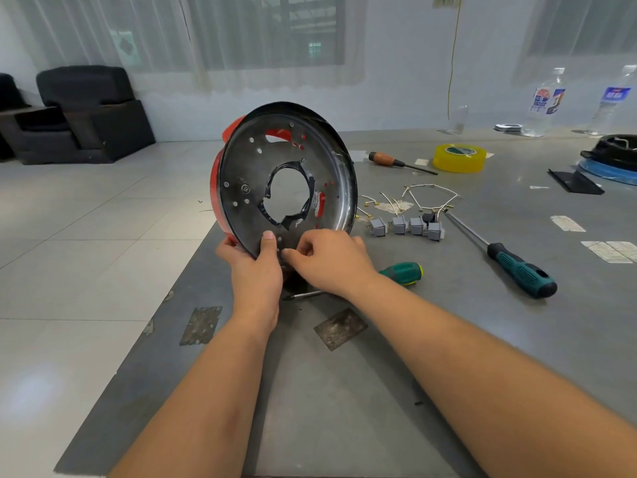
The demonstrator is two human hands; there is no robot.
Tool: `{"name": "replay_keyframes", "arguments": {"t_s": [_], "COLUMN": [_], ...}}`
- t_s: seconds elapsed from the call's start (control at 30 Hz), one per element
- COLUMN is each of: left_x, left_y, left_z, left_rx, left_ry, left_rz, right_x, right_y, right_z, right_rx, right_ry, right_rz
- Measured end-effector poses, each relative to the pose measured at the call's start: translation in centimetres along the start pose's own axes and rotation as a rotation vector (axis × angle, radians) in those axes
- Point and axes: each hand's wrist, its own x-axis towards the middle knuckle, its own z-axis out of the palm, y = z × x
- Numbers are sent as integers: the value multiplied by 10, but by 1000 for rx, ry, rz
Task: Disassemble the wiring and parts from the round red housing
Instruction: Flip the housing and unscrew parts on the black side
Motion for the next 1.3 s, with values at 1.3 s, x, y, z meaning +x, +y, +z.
{"name": "replay_keyframes", "arguments": {"t_s": [1.3], "left_x": [-1], "left_y": [5], "left_z": [-2], "left_rx": [-169], "left_ry": [59], "left_rz": [-32], "right_x": [-5], "right_y": [51], "right_z": [-33], "right_rx": [524], "right_ry": [287], "right_rz": [165]}}
